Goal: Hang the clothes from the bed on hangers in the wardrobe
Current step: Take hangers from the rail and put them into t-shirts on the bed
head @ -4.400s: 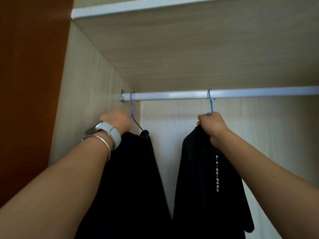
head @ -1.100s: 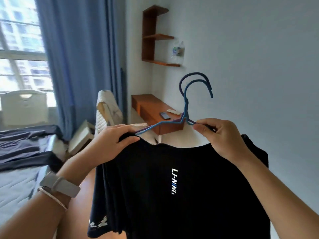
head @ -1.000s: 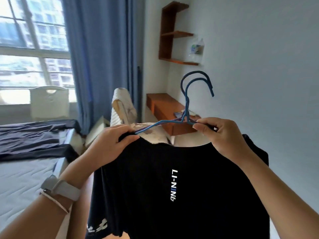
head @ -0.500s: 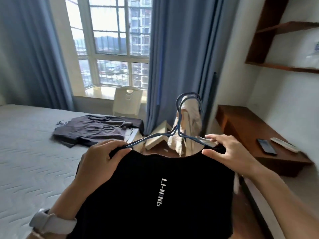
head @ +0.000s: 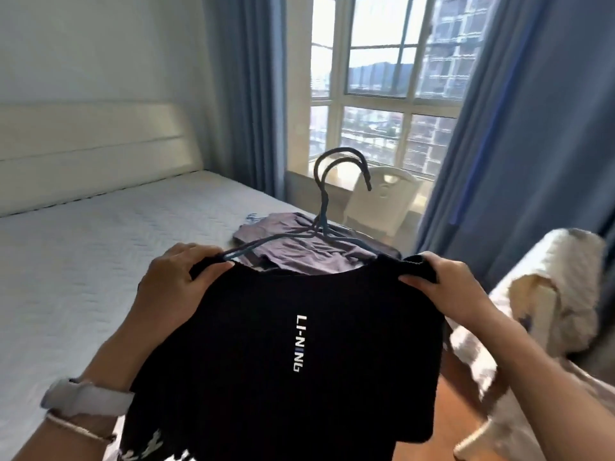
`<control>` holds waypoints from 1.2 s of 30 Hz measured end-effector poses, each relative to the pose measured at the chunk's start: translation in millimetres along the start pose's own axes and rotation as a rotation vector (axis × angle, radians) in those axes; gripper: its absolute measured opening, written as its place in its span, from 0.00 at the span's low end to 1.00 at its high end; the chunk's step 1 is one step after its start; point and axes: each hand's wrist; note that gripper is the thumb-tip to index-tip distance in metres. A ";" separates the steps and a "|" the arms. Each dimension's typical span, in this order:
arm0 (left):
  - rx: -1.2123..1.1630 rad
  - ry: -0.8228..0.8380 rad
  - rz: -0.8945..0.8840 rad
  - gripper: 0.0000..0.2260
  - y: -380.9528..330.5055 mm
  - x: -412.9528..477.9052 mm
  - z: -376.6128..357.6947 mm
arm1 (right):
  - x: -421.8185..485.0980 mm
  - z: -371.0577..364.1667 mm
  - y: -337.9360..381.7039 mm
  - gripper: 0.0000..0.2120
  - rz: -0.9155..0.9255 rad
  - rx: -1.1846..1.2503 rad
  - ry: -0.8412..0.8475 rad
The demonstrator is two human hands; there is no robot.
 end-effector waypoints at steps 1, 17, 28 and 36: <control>0.018 -0.038 0.025 0.12 -0.5 12.0 -5.4 | 28.1 -4.7 0.2 0.15 0.058 0.020 0.005; 0.428 -0.571 0.275 0.15 74.4 221.7 -28.2 | 336.7 -102.4 133.3 0.19 0.454 0.154 -0.128; 0.387 -0.602 0.296 0.14 189.7 348.8 -27.9 | 463.0 -214.6 223.7 0.17 0.478 0.320 -0.032; 0.525 -0.271 0.663 0.13 308.6 362.1 -104.0 | 503.6 -371.6 214.4 0.16 0.391 0.091 0.318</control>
Point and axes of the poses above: each hand's wrist, its own x-axis towards the middle knuckle, its own z-axis out of the back of the hand, y = z × x, and after that the axes turned 6 degrees about -y, right-handed
